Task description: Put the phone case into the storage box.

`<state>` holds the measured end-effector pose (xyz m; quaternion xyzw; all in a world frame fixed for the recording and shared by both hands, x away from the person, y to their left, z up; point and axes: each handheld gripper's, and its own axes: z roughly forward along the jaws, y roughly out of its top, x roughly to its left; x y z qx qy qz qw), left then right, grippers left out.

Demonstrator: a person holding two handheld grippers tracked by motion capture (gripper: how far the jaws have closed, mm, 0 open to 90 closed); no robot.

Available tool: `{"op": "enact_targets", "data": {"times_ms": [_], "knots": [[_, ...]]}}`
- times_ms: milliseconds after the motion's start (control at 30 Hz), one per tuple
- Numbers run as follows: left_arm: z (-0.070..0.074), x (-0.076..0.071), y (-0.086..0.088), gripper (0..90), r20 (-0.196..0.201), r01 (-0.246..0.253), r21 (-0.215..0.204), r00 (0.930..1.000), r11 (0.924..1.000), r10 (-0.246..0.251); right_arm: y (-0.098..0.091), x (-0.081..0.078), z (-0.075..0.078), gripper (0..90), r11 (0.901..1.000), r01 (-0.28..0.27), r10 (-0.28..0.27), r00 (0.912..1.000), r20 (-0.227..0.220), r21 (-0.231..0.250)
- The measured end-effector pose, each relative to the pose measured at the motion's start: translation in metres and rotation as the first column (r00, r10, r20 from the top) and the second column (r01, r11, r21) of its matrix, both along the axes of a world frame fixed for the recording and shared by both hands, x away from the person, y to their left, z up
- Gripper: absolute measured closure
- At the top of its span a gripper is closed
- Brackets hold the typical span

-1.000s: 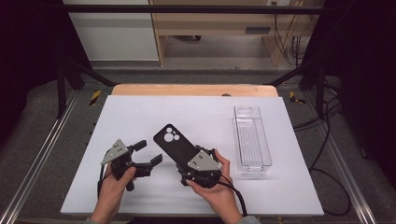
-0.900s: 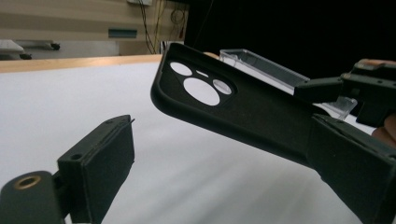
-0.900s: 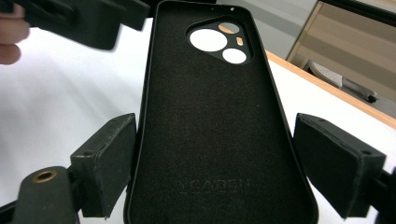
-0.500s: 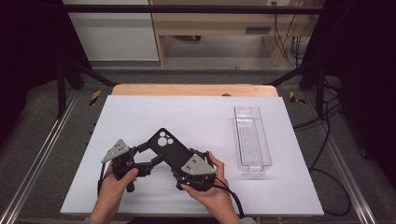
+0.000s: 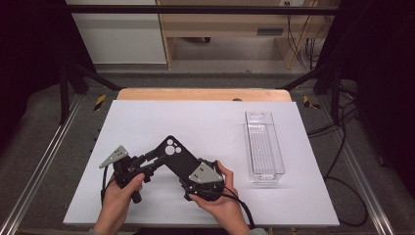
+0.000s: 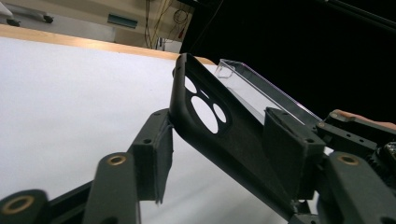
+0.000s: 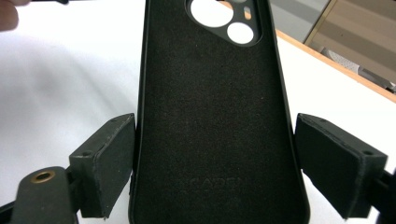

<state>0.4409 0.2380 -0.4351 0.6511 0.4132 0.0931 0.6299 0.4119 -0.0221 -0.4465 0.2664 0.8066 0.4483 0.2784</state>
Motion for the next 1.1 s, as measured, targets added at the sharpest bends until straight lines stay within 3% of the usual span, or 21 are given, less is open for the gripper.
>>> {"op": "enact_targets", "data": {"times_ms": [600, 767, 1100], "knots": [[0.006, -0.008, -0.005, 73.7, 0.013, 0.010, -0.088, 0.9999, 0.9961, -0.009, 0.003, 0.002, -0.009, 14.9, 0.9997, 0.019, -0.019, 0.9992, -0.035, -0.015], [0.007, -0.012, -0.009, 75.6, 0.034, 0.006, -0.105, 0.9994, 0.9945, -0.002, 0.003, 0.002, -0.009, 14.8, 0.9997, 0.022, -0.023, 0.9991, -0.035, -0.011], [0.014, -0.019, -0.016, 80.0, 0.073, 0.048, -0.123, 0.9965, 0.9913, -0.039, 0.003, 0.002, -0.009, 14.1, 0.9994, 0.032, -0.032, 0.9987, -0.040, 0.009]]}}
